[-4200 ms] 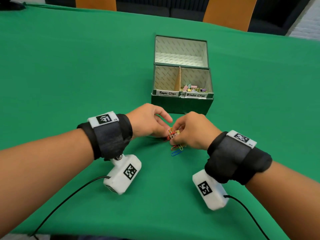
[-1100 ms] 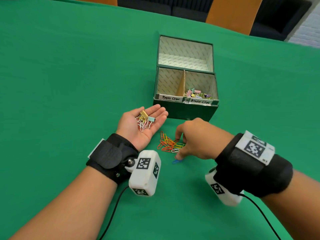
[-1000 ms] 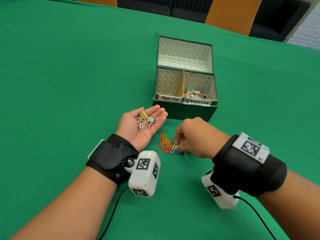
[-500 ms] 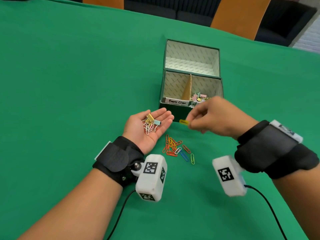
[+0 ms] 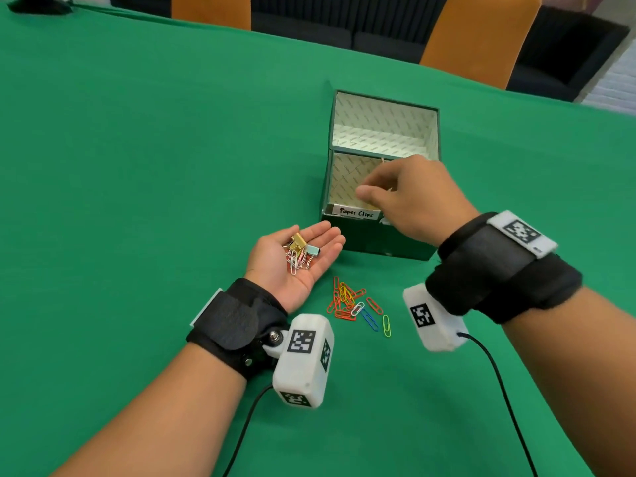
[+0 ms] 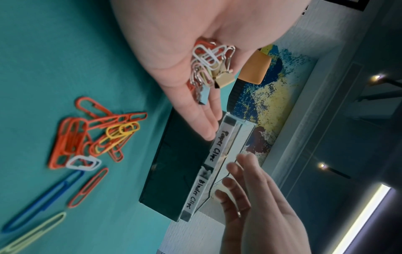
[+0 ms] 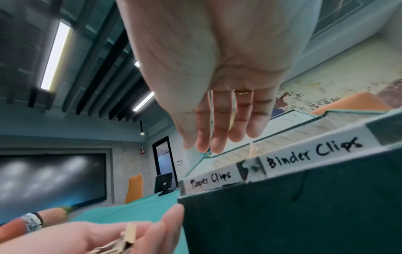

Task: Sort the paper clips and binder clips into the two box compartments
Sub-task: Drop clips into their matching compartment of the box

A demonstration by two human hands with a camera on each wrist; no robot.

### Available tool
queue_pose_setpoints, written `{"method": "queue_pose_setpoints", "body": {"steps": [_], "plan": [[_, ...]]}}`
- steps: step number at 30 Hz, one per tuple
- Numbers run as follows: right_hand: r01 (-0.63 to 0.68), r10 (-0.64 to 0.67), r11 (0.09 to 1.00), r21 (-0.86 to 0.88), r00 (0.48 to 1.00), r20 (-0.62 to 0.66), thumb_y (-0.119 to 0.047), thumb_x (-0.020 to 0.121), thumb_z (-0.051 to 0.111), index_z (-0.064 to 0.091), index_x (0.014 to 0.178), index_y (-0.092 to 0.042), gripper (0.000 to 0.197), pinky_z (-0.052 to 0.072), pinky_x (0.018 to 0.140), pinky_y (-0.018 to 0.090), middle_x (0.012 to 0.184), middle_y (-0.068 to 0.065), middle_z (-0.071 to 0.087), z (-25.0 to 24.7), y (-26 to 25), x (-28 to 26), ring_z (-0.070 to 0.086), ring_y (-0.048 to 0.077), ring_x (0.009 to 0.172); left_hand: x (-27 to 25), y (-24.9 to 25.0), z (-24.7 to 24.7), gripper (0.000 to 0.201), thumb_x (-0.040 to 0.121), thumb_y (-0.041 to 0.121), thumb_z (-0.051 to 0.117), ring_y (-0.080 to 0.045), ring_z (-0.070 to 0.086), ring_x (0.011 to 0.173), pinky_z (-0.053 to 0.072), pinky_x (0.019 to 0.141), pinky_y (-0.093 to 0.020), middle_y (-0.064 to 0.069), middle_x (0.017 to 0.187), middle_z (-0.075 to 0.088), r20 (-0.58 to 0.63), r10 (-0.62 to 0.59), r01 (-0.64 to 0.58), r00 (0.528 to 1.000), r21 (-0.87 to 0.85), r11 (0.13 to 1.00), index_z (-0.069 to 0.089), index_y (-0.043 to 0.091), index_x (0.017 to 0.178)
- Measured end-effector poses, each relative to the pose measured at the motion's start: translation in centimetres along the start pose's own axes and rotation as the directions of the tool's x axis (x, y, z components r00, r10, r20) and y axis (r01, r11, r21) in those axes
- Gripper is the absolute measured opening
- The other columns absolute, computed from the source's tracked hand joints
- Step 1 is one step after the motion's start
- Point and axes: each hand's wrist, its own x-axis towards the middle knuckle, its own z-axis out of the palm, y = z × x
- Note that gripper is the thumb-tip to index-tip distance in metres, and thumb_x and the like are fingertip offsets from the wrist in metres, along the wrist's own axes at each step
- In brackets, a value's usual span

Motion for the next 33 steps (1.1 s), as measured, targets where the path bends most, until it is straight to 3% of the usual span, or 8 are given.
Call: {"method": "queue_pose_setpoints", "body": {"steps": [3,8,13,17,19,23,29,33], "plan": [[0.029,-0.029,1.0,0.002,0.992,0.127,-0.05,0.081,0.069,0.071,0.081,-0.024,0.027,0.043,0.065,0.022,0.075,-0.01,0.067,-0.6,-0.4,-2.5,0.059,0.007,0.072,0.0,-0.1,0.0,0.042,0.1,0.02,0.033,-0.032,0.072,0.073,0.059,0.069,-0.038,-0.024,0.088,0.07,0.002,-0.003,0.003,1.0,0.009,1.0,0.061,-0.01,0.098],[0.084,0.106,0.937,-0.338,0.856,0.506,-0.065,0.062,0.076,0.067,0.089,-0.021,0.052,0.051,0.071,0.028,0.08,-0.003,0.067,0.6,0.4,-6.9,0.061,0.015,0.076,-0.1,-0.3,0.0,0.042,0.101,0.021,0.032,-0.032,0.072,0.074,0.059,0.07,-0.037,-0.024,0.09,0.07,0.007,-0.006,0.006,1.0,0.02,1.0,0.061,-0.01,0.099],[-0.039,0.232,0.936,-0.351,0.816,0.529,-0.036,0.069,0.083,0.062,0.08,-0.022,0.028,0.052,0.069,0.027,0.083,0.003,0.068,1.8,1.4,-8.1,0.064,0.021,0.075,-0.3,-0.4,-0.1,0.042,0.101,0.021,0.033,-0.032,0.072,0.074,0.059,0.07,-0.037,-0.023,0.089,0.07,0.004,0.003,-0.003,1.0,0.031,0.999,0.062,-0.009,0.098],[-0.105,0.202,0.965,-0.24,0.881,0.428,-0.012,0.076,0.074,0.062,0.081,-0.028,0.02,0.055,0.075,0.031,0.092,0.008,0.07,3.0,2.3,-7.1,0.067,0.024,0.081,-0.4,-0.5,-0.1,0.042,0.101,0.021,0.033,-0.032,0.072,0.074,0.059,0.069,-0.036,-0.022,0.089,0.07,-0.001,0.003,-0.003,1.0,0.039,0.999,0.062,-0.009,0.098],[-0.089,0.179,0.969,-0.231,0.894,0.41,-0.022,0.081,0.072,0.067,0.095,-0.025,0.014,0.053,0.08,0.031,0.1,0.007,0.07,3.0,2.5,-7.0,0.066,0.024,0.089,-0.4,-0.5,-0.1,0.042,0.101,0.021,0.033,-0.032,0.072,0.074,0.059,0.07,-0.036,-0.022,0.088,0.07,0.001,0.003,-0.003,1.0,0.043,0.999,0.062,-0.009,0.098],[-0.009,0.122,0.969,-0.248,0.886,0.447,-0.056,0.074,0.073,0.064,0.119,-0.023,0.057,0.048,0.082,0.028,0.106,0.002,0.069,3.1,1.7,-7.5,0.063,0.02,0.099,-0.3,-0.4,0.0,0.042,0.1,0.021,0.033,-0.031,0.072,0.073,0.059,0.069,-0.036,-0.022,0.088,0.07,0.002,0.011,-0.011,1.0,0.05,0.999,0.062,-0.009,0.097],[0.072,0.006,0.986,-0.151,0.887,0.462,-0.019,0.072,0.079,0.076,0.097,-0.026,0.026,0.054,0.079,0.03,0.085,-0.002,0.074,4.2,0.6,-7.7,0.067,0.018,0.082,-0.2,-0.5,0.0,0.042,0.1,0.021,0.033,-0.031,0.072,0.073,0.059,0.068,-0.035,-0.022,0.087,0.07,0.0,0.004,-0.004,1.0,0.06,0.998,0.062,-0.008,0.097],[0.09,-0.025,0.989,-0.119,0.886,0.464,-0.012,0.074,0.072,0.077,0.086,-0.024,0.018,0.051,0.068,0.019,0.074,-0.005,0.072,4.0,0.7,-7.5,0.066,0.011,0.072,-0.3,-0.6,-0.1,0.042,0.1,0.022,0.033,-0.031,0.072,0.073,0.059,0.068,-0.034,-0.021,0.086,0.07,-0.001,0.006,-0.006,1.0,0.065,0.998,0.063,-0.008,0.096]]}}
